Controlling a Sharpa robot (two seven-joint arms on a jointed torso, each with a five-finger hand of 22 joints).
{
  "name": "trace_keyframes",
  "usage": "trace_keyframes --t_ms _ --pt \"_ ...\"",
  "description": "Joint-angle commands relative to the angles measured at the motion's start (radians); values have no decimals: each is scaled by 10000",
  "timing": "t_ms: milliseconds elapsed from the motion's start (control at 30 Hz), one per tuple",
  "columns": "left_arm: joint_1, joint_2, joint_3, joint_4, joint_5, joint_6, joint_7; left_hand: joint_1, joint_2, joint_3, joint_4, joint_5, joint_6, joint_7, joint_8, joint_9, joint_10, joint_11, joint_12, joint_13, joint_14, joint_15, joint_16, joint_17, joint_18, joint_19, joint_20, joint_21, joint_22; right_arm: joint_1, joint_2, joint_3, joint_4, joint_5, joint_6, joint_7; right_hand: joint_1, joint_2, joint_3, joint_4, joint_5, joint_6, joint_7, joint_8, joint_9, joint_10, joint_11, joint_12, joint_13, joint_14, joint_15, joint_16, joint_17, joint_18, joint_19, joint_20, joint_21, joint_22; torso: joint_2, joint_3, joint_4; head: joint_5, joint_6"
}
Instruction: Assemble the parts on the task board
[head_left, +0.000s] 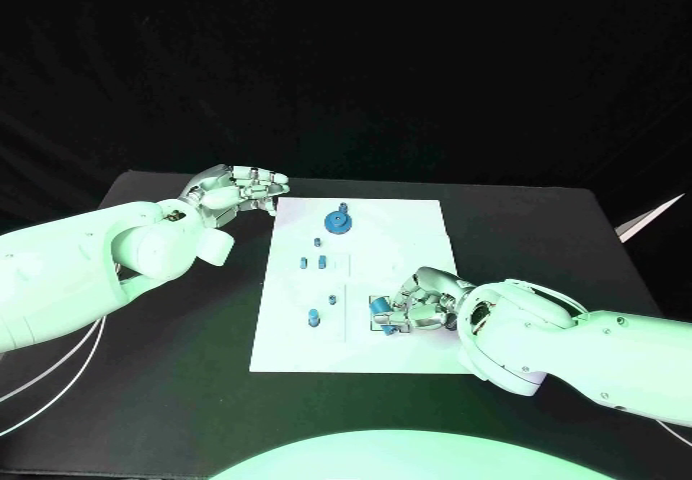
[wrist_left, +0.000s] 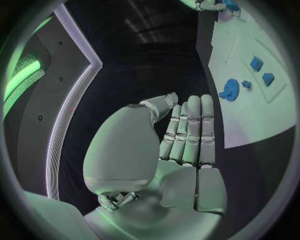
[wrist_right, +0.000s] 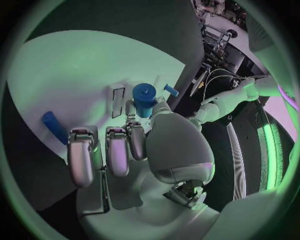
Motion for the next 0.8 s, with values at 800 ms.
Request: trace_keyframes --t_ms 800 --pt "5 8 4 12 5 45 -13 -135 205 -81 8 175 -152 51 -16 152 -161 -24 145 -119 -48 21 -163 -130 -14 74 105 -134 -114 -6 71 0 -109 -193 10 -220 -740 856 -817 27 78 479 -266 797 546 320 -201 114 1449 1031 -86 147 2275 -359 1131 -109 199 2730 6 -1 34 -60 -4"
